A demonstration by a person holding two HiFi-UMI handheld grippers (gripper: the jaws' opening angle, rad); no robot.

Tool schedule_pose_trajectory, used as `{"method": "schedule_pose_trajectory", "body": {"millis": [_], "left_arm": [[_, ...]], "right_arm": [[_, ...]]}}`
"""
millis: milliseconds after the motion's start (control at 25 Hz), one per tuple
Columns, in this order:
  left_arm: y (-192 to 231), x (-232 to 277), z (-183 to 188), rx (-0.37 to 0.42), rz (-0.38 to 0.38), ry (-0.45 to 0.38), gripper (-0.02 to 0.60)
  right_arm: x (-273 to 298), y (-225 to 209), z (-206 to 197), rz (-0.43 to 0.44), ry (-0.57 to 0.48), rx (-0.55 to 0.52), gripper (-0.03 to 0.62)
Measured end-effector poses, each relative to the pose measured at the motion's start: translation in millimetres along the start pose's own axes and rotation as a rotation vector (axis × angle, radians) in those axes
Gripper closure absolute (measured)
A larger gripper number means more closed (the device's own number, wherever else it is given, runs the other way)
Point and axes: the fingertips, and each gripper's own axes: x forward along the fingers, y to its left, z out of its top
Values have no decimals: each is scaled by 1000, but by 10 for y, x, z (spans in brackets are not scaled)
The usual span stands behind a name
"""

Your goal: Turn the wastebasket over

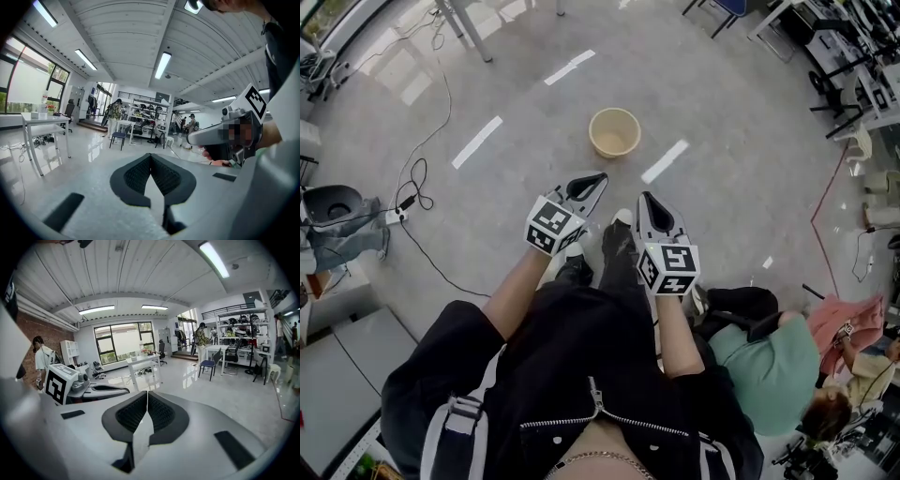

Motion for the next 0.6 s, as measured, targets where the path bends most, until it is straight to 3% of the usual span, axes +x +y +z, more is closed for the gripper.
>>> {"method": "schedule_pose_trajectory", "body": {"millis": [360, 600], "left_arm": [[562, 634, 107, 10, 39, 16, 578], [1048, 1176, 156, -6, 90, 33, 578]], "right_arm": [[622, -854, 334, -28, -24, 45, 582], [1290, -1318, 529, 13, 18, 55, 582]]}}
